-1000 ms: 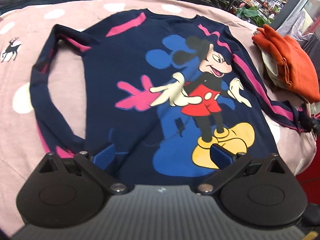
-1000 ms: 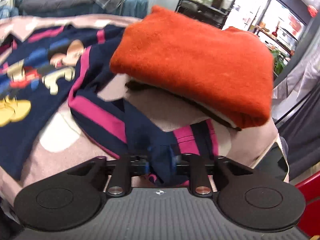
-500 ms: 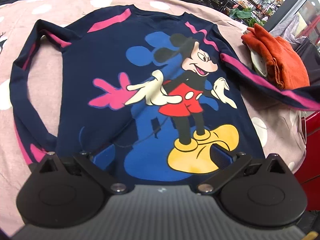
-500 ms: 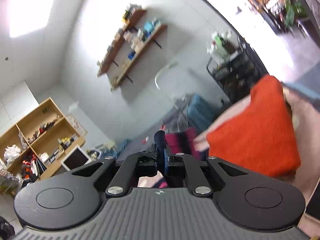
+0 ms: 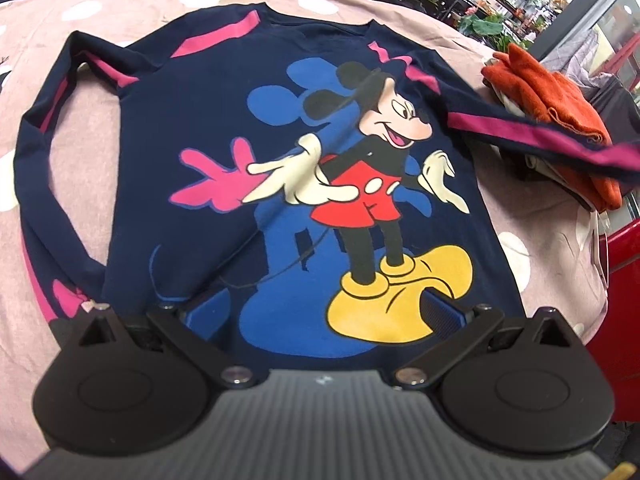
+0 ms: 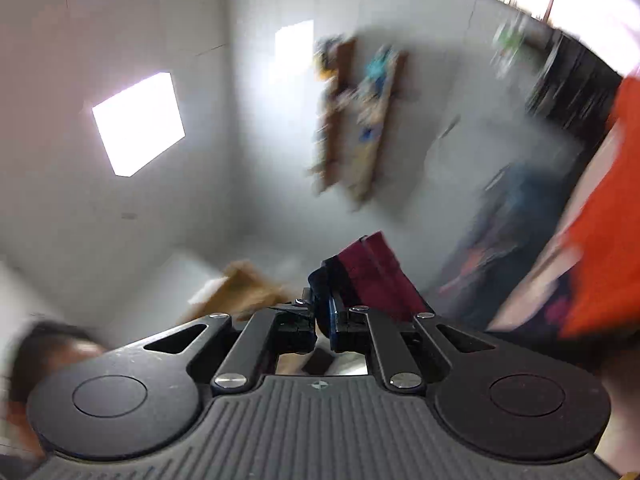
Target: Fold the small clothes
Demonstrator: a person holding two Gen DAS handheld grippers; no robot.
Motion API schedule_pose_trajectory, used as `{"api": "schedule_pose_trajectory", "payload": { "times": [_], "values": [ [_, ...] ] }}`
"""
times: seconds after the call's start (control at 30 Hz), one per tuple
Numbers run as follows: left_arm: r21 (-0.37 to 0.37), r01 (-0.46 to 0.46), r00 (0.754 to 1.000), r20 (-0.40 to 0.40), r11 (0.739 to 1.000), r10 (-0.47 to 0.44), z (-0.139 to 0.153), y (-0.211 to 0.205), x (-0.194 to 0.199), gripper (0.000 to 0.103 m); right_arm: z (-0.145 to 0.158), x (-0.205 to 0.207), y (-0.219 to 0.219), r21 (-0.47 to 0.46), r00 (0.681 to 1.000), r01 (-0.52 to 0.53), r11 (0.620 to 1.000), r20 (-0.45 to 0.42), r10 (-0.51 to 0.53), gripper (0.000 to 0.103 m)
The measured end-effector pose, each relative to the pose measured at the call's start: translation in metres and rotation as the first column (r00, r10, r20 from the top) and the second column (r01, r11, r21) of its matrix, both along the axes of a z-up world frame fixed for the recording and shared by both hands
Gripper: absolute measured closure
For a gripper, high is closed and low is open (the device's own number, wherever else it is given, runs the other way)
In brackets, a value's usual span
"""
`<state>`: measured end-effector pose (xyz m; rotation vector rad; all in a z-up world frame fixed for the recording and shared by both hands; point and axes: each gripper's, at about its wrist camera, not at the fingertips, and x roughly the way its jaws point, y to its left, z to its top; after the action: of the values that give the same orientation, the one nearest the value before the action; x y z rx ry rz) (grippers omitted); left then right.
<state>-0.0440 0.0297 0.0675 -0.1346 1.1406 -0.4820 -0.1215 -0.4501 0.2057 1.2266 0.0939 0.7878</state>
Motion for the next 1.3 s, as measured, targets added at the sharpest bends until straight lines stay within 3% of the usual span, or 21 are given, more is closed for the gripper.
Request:
{"api": "schedule_pose_trajectory", "payload": {
  "times": [0.1, 0.13, 0.27, 0.4, 0.47, 0.5, 0.57, 0.6, 0.7, 0.77, 0.83, 0.9, 0.93, 1.0, 1.07, 1.13, 1.17, 1.23, 1.3],
  "values": [
    [-0.018, 0.005, 1.000, -0.006, 1.000, -0.005, -0.002, -0.002, 0.001, 0.000, 0.016, 0.016, 0.036, 0.124, 0.972, -0.199, 0.972, 0.153, 0.179, 0.091],
    [-0.024, 0.002, 1.000, -0.009, 1.000, -0.002, -0.003, -0.002, 0.002, 0.000, 0.018, 0.026, 0.049, 0.138, 0.959, -0.253, 0.957, 0.165, 0.230, 0.091],
    [-0.038, -0.020, 1.000, 0.005, 0.999, 0.020, 0.000, 0.002, 0.002, 0.000, 0.008, 0.077, 0.101, 0.057, 0.935, -0.354, 0.933, 0.047, 0.352, 0.091],
    [-0.037, -0.075, 0.997, 0.007, 0.996, 0.076, 0.003, 0.021, 0.004, 0.000, -0.025, 0.130, 0.135, 0.192, 0.903, -0.408, 0.892, -0.062, 0.426, 0.090],
    [-0.014, -0.120, 0.993, 0.007, 0.993, 0.120, 0.004, 0.035, 0.005, 0.000, -0.025, 0.147, 0.148, 0.205, 0.906, -0.389, 0.898, -0.092, 0.413, 0.090],
    [-0.009, -0.144, 0.990, 0.012, 0.990, 0.144, 0.005, 0.043, 0.006, 0.000, -0.017, 0.149, 0.156, 0.165, 0.911, -0.389, 0.906, -0.080, 0.406, 0.090],
    [-0.005, -0.200, 0.979, 0.024, 0.980, 0.200, 0.008, 0.061, 0.009, 0.000, -0.009, 0.140, 0.180, -0.002, 0.915, -0.400, 0.917, -0.057, 0.399, 0.088],
    [0.001, -0.232, 0.972, 0.033, 0.973, 0.231, 0.011, 0.070, 0.010, 0.000, -0.008, 0.137, 0.199, -0.068, 0.909, -0.415, 0.907, -0.079, 0.410, 0.082],
    [0.042, -0.304, 0.951, 0.075, 0.952, 0.300, 0.019, 0.093, 0.013, 0.000, -0.044, 0.135, 0.263, -0.114, 0.808, -0.579, 0.808, -0.216, 0.548, 0.075],
    [0.073, -0.344, 0.936, 0.103, 0.936, 0.336, 0.023, 0.107, 0.014, 0.000, -0.075, 0.132, 0.297, -0.180, 0.758, -0.637, 0.750, -0.321, 0.567, 0.068],
    [0.087, -0.375, 0.924, 0.113, 0.923, 0.365, 0.024, 0.120, 0.014, 0.000, -0.102, 0.132, 0.311, -0.266, 0.741, -0.650, 0.712, -0.433, 0.514, 0.053],
    [0.077, -0.381, 0.922, 0.099, 0.921, 0.373, 0.022, 0.128, 0.014, 0.000, -0.123, 0.133, 0.301, -0.264, 0.727, -0.638, 0.723, -0.515, 0.454, 0.050],
    [0.073, -0.372, 0.927, 0.087, 0.925, 0.366, 0.019, 0.127, 0.013, 0.000, -0.129, 0.135, 0.292, -0.238, 0.722, -0.628, 0.741, -0.533, 0.442, 0.039],
    [0.068, -0.344, 0.938, 0.068, 0.937, 0.339, 0.013, 0.122, 0.013, 0.000, -0.128, 0.134, 0.264, -0.266, 0.754, -0.567, 0.780, -0.549, 0.361, 0.016],
    [0.055, -0.303, 0.952, 0.053, 0.952, 0.300, 0.007, 0.112, 0.013, 0.000, -0.117, 0.135, 0.238, -0.407, 0.821, -0.469, 0.784, -0.528, 0.216, 0.015],
    [0.034, -0.260, 0.965, 0.040, 0.965, 0.259, 0.003, 0.098, 0.013, 0.000, -0.105, 0.144, 0.213, -0.571, 0.868, -0.344, 0.745, -0.496, 0.021, 0.016],
    [0.025, -0.237, 0.971, 0.035, 0.971, 0.236, 0.002, 0.090, 0.011, 0.000, -0.104, 0.152, 0.203, -0.644, 0.872, -0.292, 0.707, -0.483, -0.079, 0.017],
    [0.013, -0.182, 0.983, 0.028, 0.983, 0.181, -0.001, 0.074, 0.010, 0.000, -0.096, 0.169, 0.185, -0.754, 0.862, -0.199, 0.626, -0.439, -0.253, 0.018],
    [0.009, -0.146, 0.989, 0.024, 0.989, 0.146, -0.004, 0.061, 0.008, 0.000, -0.094, 0.190, 0.175, -0.821, 0.849, -0.145, 0.552, -0.389, -0.357, 0.018]
  ]
}}
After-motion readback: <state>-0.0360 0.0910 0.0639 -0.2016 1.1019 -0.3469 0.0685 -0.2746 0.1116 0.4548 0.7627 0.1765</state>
